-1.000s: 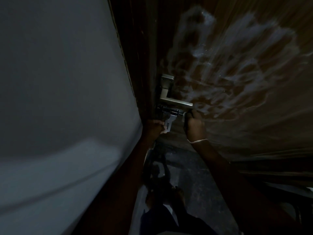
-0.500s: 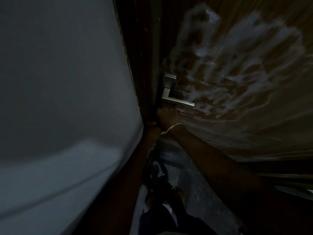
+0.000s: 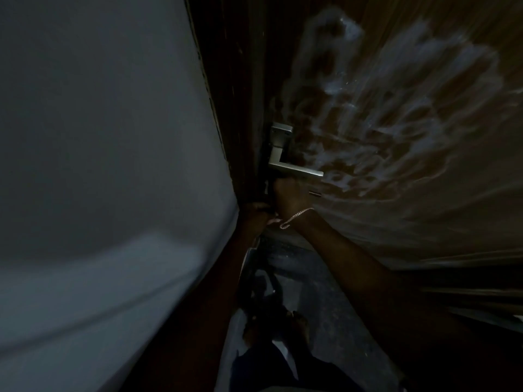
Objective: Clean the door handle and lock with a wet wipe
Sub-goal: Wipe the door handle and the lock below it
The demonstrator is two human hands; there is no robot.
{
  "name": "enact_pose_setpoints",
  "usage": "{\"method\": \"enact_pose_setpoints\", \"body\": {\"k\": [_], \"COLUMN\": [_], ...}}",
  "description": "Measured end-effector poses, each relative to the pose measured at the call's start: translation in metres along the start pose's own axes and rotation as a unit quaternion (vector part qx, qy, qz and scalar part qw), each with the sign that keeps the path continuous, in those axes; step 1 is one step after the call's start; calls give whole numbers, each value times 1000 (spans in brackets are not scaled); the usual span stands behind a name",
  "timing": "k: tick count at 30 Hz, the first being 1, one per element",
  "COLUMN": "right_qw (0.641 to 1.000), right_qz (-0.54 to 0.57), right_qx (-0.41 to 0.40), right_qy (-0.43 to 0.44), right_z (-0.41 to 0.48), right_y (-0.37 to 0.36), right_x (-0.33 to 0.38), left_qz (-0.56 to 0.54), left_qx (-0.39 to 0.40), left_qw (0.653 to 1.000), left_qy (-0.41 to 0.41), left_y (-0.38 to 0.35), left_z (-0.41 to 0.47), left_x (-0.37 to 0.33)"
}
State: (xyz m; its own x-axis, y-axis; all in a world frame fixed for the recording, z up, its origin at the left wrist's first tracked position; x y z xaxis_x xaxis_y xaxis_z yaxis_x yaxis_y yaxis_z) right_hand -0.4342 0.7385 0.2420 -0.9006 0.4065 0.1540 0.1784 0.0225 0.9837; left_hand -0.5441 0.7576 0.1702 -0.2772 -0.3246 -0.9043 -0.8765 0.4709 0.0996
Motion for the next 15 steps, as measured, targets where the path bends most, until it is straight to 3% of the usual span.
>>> {"method": "enact_pose_setpoints", "body": {"k": [4, 8, 12, 15], "right_qw": [999, 996, 999, 997], "right_qz": [5, -87, -40, -17], "right_qx": [-17, 29, -26, -65], "right_qy": [-46, 8, 20, -23], "right_z": [-10, -1, -7, -10], "right_y": [-10, -25, -16, -15], "right_x": [-21, 3, -15, -40], "left_qz": [-12, 34, -3, -27], "left_qx": [1, 14, 12, 24], "left_qw": [1000, 998, 999, 999], "left_qy": [3, -42, -31, -22], "left_y": [-4, -2, -1, -1], "left_z": [-1, 5, 8, 9], "left_x": [-1, 3, 7, 9]}}
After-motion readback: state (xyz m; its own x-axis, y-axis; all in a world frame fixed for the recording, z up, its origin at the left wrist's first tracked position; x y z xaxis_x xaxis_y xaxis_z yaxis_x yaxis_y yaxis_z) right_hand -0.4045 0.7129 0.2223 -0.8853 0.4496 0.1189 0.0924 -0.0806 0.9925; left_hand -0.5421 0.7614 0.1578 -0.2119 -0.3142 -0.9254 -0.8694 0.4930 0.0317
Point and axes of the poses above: each hand's wrist, its own z-axis towards the middle knuckle, its own y-axis out of the back of the hand, x = y × z, the point moved 2 cm from there along z, towards the middle knuckle, and after that the axes turned 14 degrees about -y, right-handed, at the moved point
